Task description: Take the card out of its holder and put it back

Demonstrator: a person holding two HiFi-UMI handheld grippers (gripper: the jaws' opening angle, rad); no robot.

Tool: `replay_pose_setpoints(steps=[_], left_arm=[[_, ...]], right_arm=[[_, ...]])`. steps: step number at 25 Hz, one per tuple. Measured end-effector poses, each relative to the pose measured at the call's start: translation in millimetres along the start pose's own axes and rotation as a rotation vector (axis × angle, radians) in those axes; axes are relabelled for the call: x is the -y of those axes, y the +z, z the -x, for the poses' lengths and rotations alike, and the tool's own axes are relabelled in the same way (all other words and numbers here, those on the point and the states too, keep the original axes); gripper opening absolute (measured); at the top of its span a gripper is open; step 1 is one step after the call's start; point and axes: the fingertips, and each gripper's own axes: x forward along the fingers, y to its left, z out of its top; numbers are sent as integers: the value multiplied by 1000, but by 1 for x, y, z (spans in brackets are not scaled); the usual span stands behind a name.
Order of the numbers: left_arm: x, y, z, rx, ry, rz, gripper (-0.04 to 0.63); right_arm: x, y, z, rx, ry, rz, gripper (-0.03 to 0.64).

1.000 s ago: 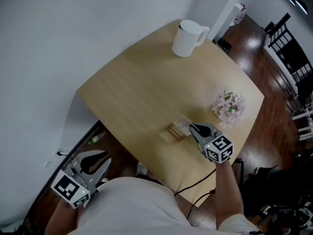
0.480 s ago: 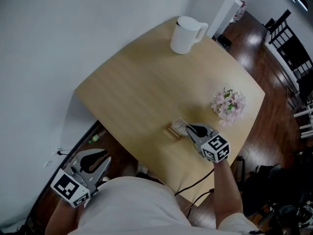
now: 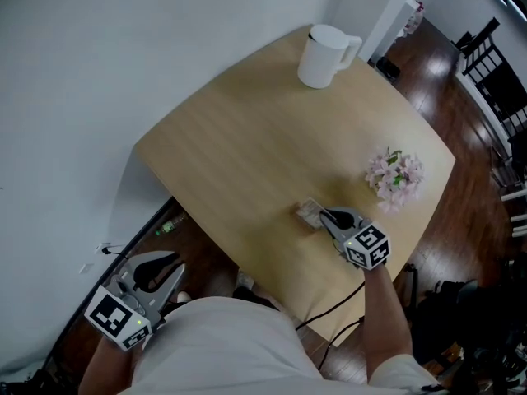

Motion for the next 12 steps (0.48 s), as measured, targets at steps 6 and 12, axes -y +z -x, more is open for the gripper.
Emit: replay_pose_setpoints(steps=[6,12], left_arm=[[0,-5,19,1,0,0,63],[-1,-8,41,18,-39,-31,63]], right_arm=[[5,6,4,16,-108,-3,53],[-5,38,32,76,-323,31,135]])
